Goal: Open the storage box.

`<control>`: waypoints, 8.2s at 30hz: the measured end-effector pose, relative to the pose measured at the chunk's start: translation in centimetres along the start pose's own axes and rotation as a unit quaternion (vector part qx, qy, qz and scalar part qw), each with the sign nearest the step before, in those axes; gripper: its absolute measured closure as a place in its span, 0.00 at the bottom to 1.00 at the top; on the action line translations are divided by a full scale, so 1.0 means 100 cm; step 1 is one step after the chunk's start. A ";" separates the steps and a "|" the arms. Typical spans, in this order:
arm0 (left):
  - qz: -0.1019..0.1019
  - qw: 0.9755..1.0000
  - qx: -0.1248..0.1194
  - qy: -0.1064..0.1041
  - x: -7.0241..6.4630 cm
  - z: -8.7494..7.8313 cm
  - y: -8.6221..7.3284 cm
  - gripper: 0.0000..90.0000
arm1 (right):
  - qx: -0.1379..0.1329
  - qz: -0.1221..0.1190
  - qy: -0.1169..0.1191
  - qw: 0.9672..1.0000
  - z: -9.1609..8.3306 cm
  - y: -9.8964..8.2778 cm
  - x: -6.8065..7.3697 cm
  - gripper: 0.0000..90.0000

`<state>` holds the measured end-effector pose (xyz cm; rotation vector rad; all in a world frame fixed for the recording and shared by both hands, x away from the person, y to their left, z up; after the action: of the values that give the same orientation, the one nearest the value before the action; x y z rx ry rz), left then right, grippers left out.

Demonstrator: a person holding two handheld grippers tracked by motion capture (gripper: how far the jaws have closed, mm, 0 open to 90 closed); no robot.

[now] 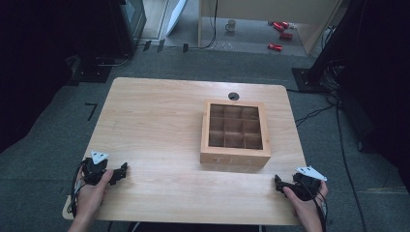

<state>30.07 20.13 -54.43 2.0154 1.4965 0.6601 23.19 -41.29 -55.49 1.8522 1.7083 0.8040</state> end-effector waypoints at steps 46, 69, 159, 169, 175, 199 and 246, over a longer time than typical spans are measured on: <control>0.064 0.970 -0.089 -0.219 -0.203 0.039 0.120 0.94 | -0.105 0.044 0.094 0.989 0.034 0.093 0.041 0.76; 0.093 0.957 -0.109 -0.251 -0.190 0.023 0.110 1.00 | -0.106 0.042 0.147 0.982 0.031 0.089 0.073 1.00; 0.097 0.945 -0.121 -0.286 -0.122 -0.035 0.056 0.87 | -0.107 -0.066 0.241 0.962 -0.012 0.054 0.135 0.74; 0.091 0.944 -0.124 -0.293 -0.122 -0.037 0.058 0.88 | -0.116 -0.062 0.265 0.955 -0.024 0.048 0.131 0.68; 0.090 0.943 -0.123 -0.295 -0.121 -0.037 0.058 0.88 | -0.114 -0.070 0.282 0.950 -0.029 0.046 0.131 0.66; 0.081 0.940 -0.127 -0.306 -0.122 -0.041 0.063 0.90 | -0.132 -0.094 0.258 0.953 -0.030 0.048 0.151 0.65; 0.059 0.937 -0.146 -0.313 -0.109 -0.048 0.064 0.83 | -0.188 -0.159 0.200 0.948 -0.027 0.048 0.164 0.54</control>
<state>28.46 8.71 -47.29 1.8457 0.8535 0.2221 25.37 -25.49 -48.65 1.1758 1.8621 1.3224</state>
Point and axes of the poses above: each handheld gripper's, and its own axes: z roughly forward along the jaws, y roughly out of its top, x roughly to its left, the point moved 4 cm from there along z, roughly forward along the jaws, and after that the axes turned 5 degrees about z, right-handed, at the moved point
